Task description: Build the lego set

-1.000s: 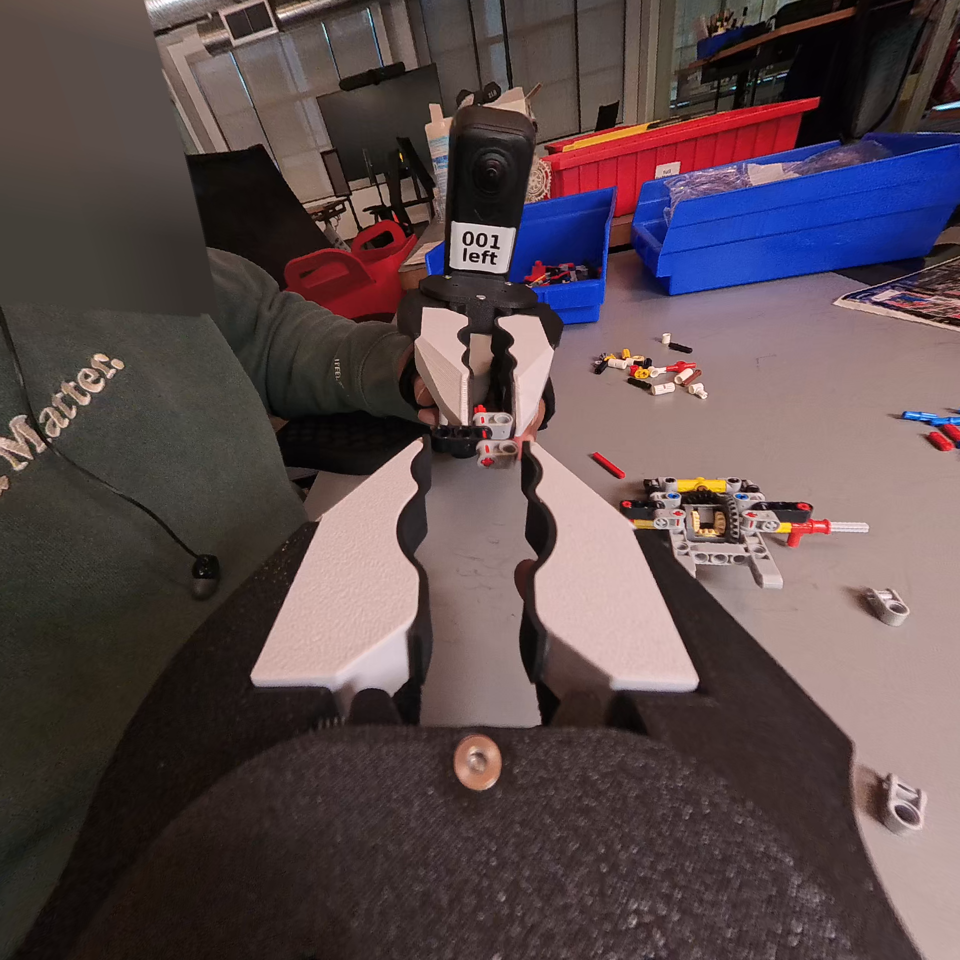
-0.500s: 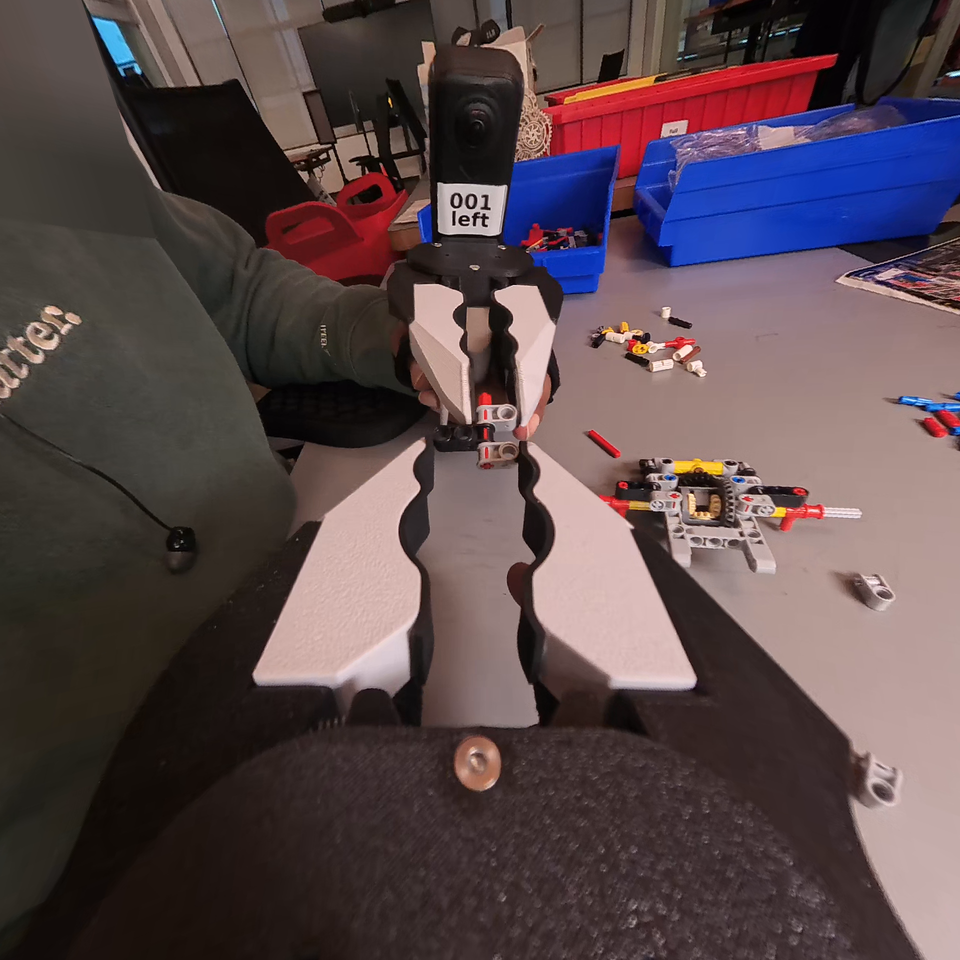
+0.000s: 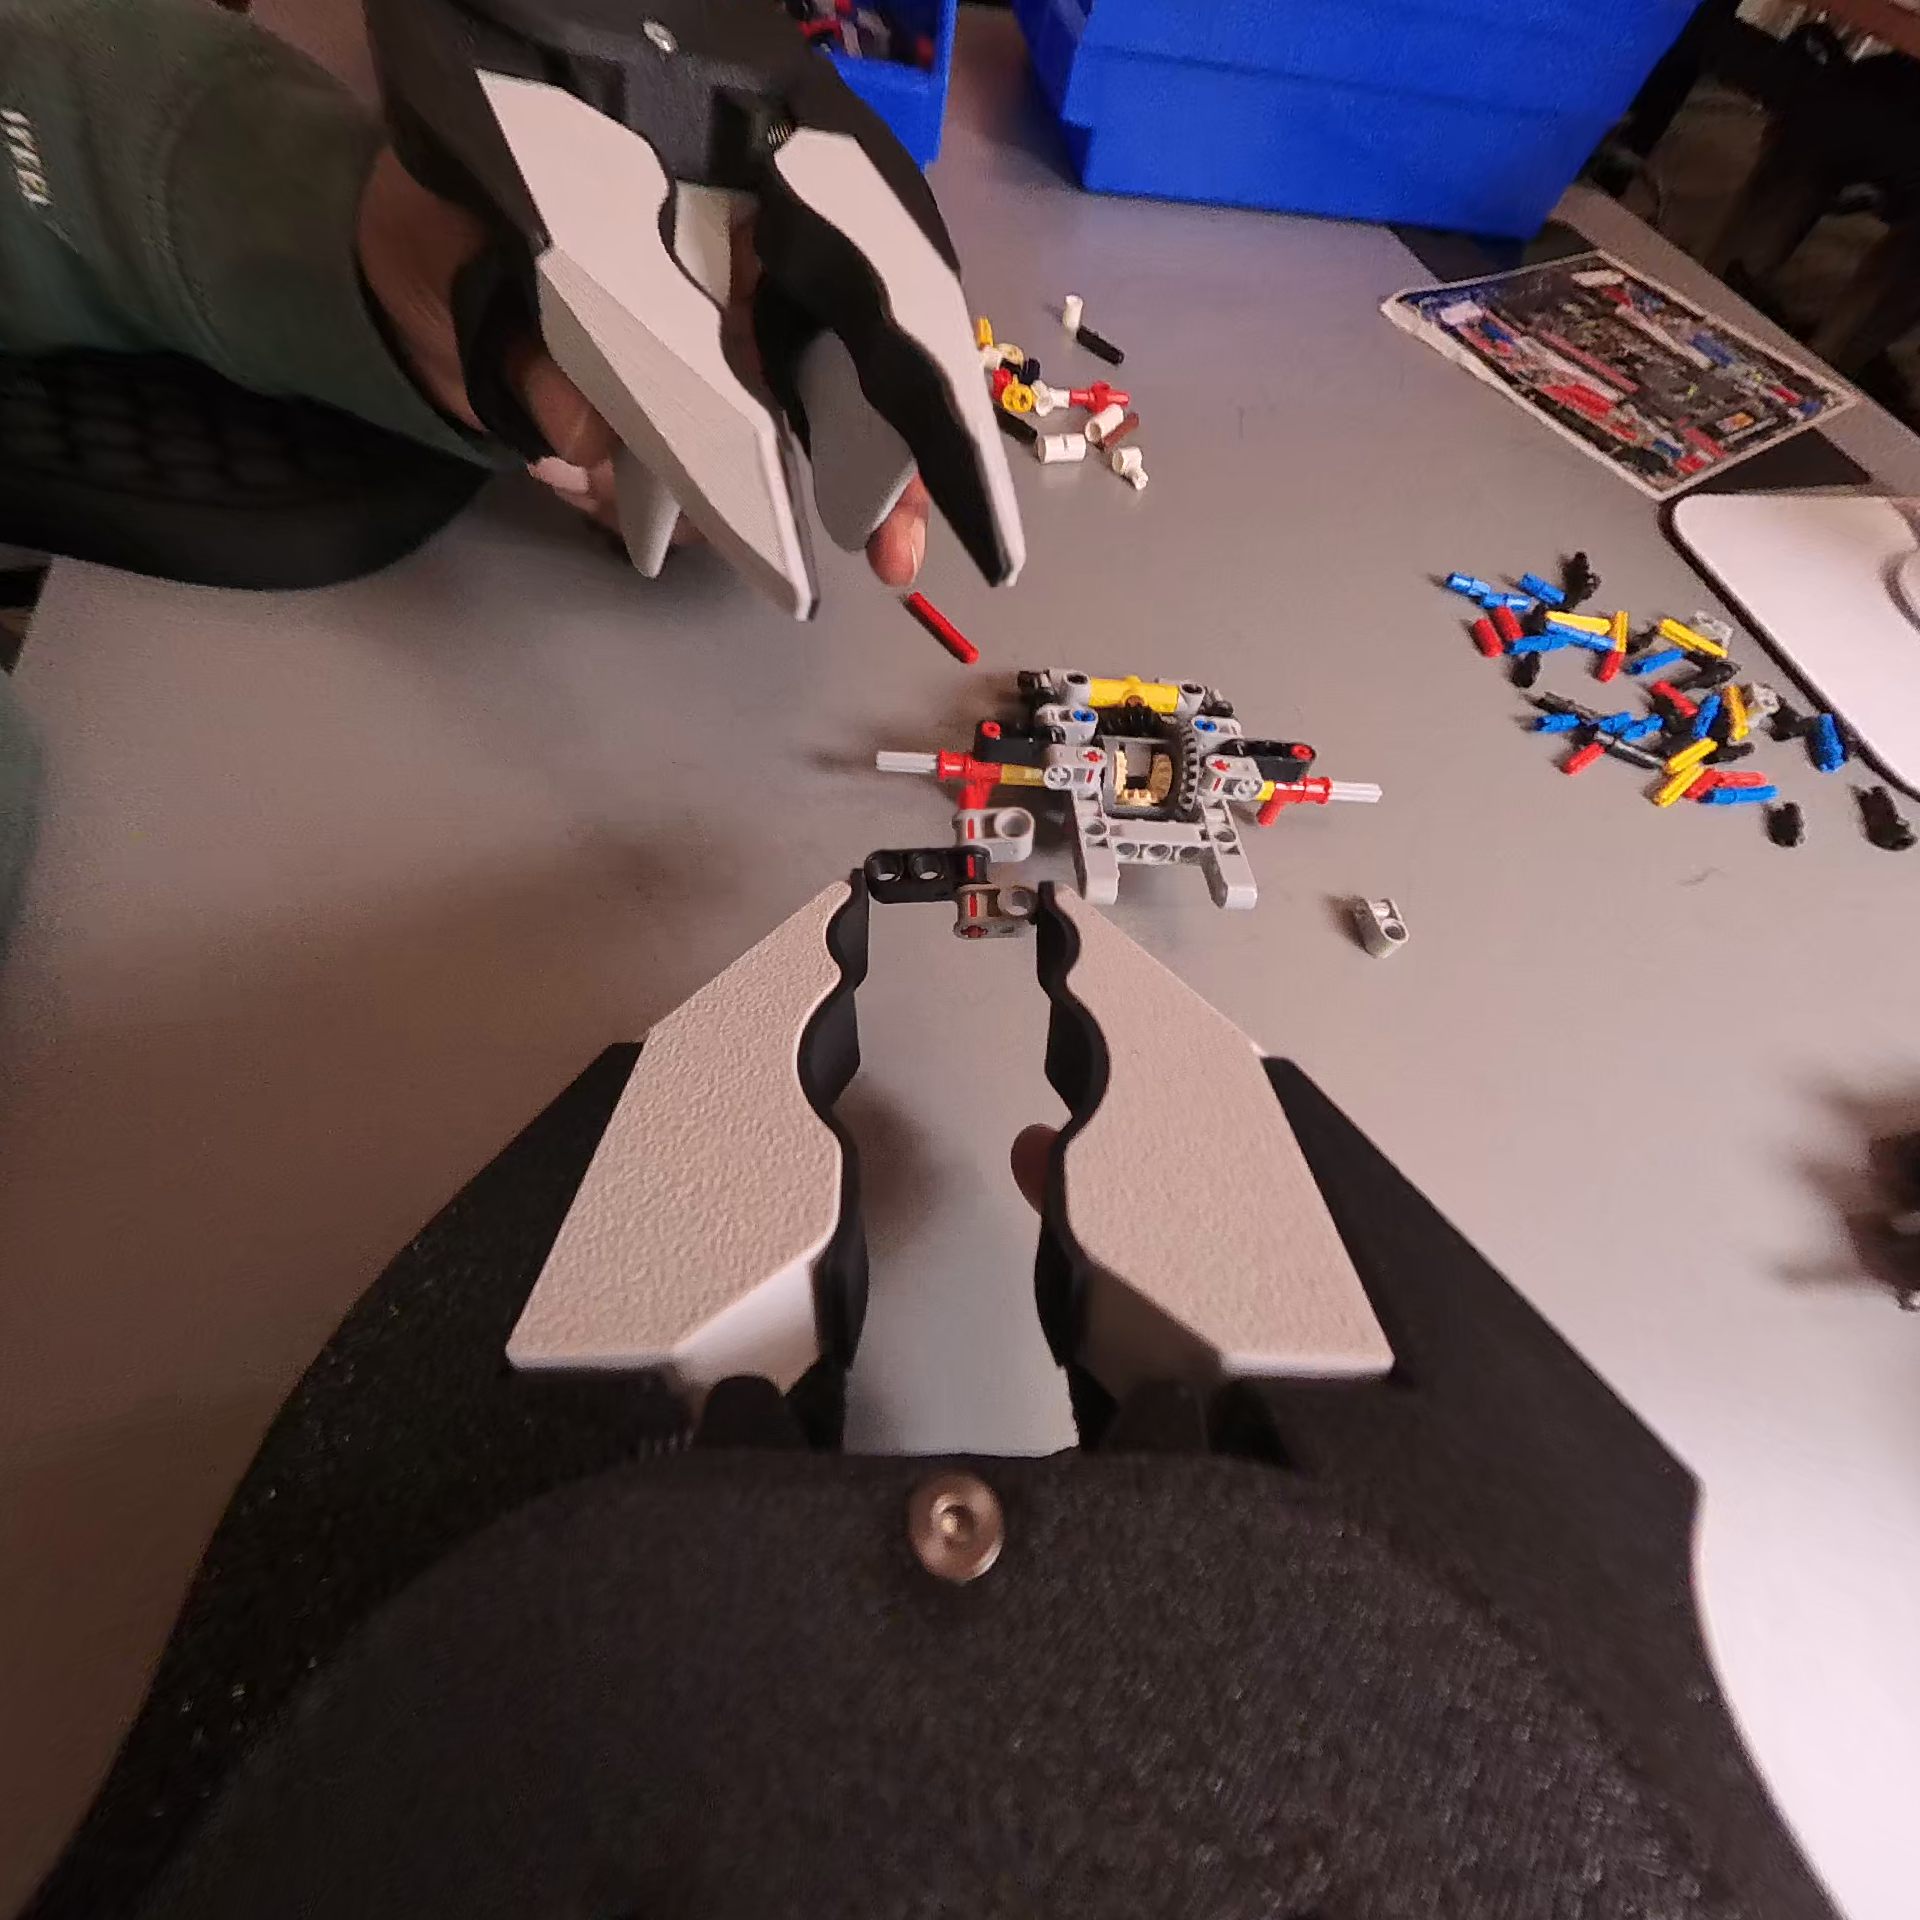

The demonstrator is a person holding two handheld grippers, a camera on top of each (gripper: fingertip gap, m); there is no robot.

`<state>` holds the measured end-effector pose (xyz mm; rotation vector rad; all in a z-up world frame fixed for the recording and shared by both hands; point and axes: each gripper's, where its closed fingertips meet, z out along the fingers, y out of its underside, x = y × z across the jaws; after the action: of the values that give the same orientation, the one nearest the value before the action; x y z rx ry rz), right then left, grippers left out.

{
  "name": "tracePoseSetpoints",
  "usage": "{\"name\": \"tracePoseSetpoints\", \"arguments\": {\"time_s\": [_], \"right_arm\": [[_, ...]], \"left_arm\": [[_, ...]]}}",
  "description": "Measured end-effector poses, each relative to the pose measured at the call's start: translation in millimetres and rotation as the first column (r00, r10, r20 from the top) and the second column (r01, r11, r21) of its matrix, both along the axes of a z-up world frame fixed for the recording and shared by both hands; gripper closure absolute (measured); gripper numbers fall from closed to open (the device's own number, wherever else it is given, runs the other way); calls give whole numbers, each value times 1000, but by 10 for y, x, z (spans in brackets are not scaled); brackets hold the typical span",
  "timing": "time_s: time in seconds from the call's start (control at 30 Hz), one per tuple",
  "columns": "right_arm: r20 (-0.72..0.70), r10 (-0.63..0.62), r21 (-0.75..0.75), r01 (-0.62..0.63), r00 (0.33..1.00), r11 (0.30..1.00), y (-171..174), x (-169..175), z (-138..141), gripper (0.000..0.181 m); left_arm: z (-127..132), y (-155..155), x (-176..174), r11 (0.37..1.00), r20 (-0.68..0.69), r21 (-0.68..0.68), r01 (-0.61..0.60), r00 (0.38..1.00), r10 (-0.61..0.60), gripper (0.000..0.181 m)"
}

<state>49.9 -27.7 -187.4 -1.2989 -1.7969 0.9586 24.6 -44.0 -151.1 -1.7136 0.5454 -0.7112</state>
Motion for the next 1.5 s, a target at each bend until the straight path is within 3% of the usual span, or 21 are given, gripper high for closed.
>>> {"name": "tracePoseSetpoints", "arguments": {"time_s": [0.13, 0.3, 0.73, 1.07, 1.33, 1.5], "right_arm": [[31, -35, 31, 34, 999, 999, 68, 6, -66, 150], [35, -68, 44, 66, 997, 997, 136, 13, -81, 150], [102, -172, 63, 166, 980, 984, 405, 123, -164, 150], [159, -183, 52, 177, 970, 983, 510, 267, -226, 150], [193, -187, 105, 170, 963, 980, 529, 294, -302, 150], [200, -192, 120, 171, 961, 978, 538, 293, -316, 150]], "left_arm": [[-15, 42, -56, 998, -45, 24, -53, 998, 54, 130], [-13, 75, -97, 994, -85, 69, -87, 992, 93, 121], [-62, 123, -214, 989, -129, 53, -135, 982, 141, 132], [-86, 152, -289, 979, -219, 98, -179, 956, 196, 138], [-194, 168, -337, 982, -241, 35, -187, 952, 190, 137], [-364, 129, -294, 988, -380, 18, -152, 913, 148, 135]]}}
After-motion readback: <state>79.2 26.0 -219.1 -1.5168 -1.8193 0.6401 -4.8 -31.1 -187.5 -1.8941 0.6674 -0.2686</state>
